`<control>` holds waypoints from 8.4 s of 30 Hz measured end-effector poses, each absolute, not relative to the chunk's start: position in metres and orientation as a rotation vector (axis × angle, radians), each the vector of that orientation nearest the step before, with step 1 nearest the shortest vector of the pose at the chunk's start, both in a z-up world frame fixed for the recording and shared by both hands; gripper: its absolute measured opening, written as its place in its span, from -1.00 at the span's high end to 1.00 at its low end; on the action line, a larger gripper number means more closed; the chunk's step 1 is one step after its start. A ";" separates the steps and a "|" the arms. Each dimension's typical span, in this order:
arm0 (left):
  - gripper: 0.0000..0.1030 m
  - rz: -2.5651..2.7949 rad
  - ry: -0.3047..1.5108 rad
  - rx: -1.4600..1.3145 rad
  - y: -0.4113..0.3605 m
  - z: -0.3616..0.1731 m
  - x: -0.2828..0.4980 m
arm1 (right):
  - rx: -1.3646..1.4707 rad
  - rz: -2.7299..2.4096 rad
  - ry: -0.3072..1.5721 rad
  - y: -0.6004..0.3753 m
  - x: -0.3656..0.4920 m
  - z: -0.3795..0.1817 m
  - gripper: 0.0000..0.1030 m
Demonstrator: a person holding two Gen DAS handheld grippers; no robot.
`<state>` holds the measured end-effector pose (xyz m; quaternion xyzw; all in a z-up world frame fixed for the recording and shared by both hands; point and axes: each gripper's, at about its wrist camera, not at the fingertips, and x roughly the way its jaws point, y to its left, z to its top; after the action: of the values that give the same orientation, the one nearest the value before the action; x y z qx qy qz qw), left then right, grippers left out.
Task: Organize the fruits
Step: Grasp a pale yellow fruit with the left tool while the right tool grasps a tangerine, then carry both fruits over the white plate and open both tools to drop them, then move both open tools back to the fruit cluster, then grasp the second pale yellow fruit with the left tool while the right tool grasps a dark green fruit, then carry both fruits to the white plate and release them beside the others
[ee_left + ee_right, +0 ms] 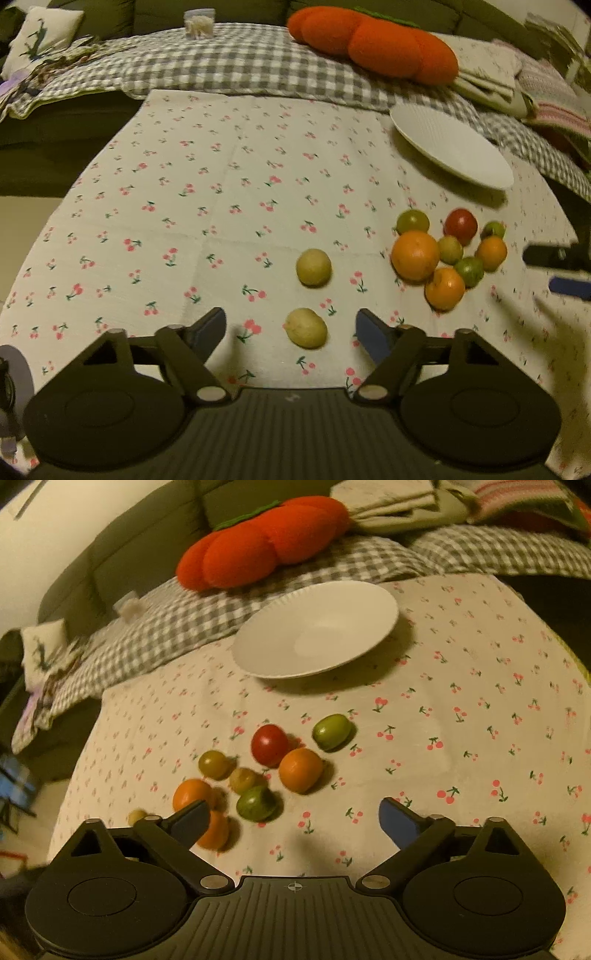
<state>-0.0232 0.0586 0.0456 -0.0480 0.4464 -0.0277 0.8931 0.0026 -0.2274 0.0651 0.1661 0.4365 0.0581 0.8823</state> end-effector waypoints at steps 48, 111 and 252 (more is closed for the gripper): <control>0.51 -0.157 0.785 -0.091 0.022 0.100 0.019 | 0.502 0.094 0.839 -0.260 0.047 0.084 0.40; -0.18 -0.402 0.683 0.016 -0.092 0.075 0.134 | 0.426 0.111 0.767 -0.283 0.130 0.093 -0.15; 0.54 -0.081 0.792 0.051 -0.010 0.071 0.033 | 0.368 0.186 0.919 -0.226 0.050 0.074 0.37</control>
<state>0.0330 -0.0099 0.0713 0.0248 0.3856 -0.0396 0.9215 0.0499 -0.2263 0.0740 0.1761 0.4403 0.0892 0.8759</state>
